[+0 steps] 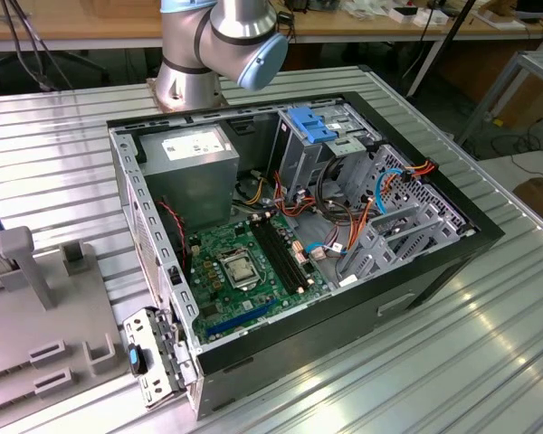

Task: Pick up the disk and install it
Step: 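Pick up the disk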

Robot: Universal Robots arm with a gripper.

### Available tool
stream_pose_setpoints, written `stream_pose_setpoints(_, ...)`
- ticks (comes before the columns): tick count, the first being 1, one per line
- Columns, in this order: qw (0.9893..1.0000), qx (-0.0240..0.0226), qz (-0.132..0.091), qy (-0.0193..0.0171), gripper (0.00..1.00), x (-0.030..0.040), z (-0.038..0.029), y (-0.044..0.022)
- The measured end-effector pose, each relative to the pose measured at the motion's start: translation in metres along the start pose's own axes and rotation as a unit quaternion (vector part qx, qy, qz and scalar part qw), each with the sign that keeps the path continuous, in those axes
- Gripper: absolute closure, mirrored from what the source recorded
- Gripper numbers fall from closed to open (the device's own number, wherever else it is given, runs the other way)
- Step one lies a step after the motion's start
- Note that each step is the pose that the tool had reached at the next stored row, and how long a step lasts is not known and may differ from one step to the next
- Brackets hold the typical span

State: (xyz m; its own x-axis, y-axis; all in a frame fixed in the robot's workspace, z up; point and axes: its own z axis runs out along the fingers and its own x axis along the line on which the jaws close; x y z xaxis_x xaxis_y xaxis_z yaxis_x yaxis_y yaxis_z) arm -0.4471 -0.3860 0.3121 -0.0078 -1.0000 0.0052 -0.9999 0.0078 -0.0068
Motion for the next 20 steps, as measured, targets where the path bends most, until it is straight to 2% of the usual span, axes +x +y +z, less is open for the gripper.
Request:
stream_pose_setpoints(8,1.0,0.0,0.0,0.0,0.63,0.0001,-0.0091,-0.0001)
stream_pose_setpoints(13,1.0,0.0012,0.0,0.0,0.63,0.0002,-0.0212,-0.0002)
stream_pose_setpoints(14,1.0,0.0018,0.0,0.0001,0.63,0.0002,-0.0256,-0.0002)
stream_pose_setpoints(20,1.0,0.0032,0.0,0.0,0.63,0.0002,-0.0372,-0.0002)
